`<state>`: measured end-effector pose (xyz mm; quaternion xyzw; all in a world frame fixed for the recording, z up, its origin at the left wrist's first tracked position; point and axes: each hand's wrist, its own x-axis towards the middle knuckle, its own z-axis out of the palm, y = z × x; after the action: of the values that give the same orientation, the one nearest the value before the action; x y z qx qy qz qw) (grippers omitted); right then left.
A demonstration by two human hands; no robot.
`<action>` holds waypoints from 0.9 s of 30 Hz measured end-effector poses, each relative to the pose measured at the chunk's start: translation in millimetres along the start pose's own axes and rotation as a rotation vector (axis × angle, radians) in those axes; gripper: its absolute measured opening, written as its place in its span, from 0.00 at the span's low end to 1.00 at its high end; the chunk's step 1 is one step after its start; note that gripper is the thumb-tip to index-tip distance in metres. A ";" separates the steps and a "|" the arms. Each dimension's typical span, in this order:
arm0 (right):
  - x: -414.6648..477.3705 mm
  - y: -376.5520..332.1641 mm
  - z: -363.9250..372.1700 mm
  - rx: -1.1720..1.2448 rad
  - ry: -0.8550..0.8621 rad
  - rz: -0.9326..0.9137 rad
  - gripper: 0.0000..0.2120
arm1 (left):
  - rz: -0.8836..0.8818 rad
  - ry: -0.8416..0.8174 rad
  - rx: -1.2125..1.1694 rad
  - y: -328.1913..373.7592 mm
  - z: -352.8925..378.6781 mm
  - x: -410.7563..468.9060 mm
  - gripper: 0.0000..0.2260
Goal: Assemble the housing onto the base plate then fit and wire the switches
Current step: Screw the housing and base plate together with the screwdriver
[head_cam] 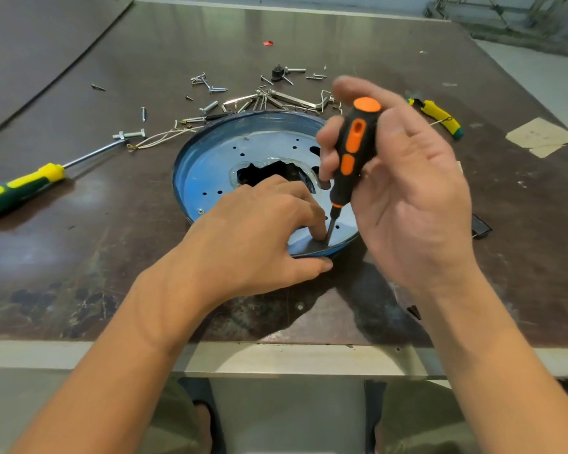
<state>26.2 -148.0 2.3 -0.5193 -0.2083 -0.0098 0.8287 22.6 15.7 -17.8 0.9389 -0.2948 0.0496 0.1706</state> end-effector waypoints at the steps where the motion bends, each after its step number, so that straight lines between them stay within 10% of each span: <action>1: -0.3 1.1 -0.1 -0.015 0.002 0.011 0.13 | 0.002 -0.001 0.003 0.0 0.1 0.1 0.16; 27: 1.3 2.3 2.0 -0.106 0.032 -0.053 0.14 | -0.005 0.003 -0.005 -1.0 0.7 0.6 0.14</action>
<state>27.2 -144.9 1.5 -0.5567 -0.2080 -0.0509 0.8026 23.6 15.8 -18.7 0.9391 -0.2922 0.0501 0.1735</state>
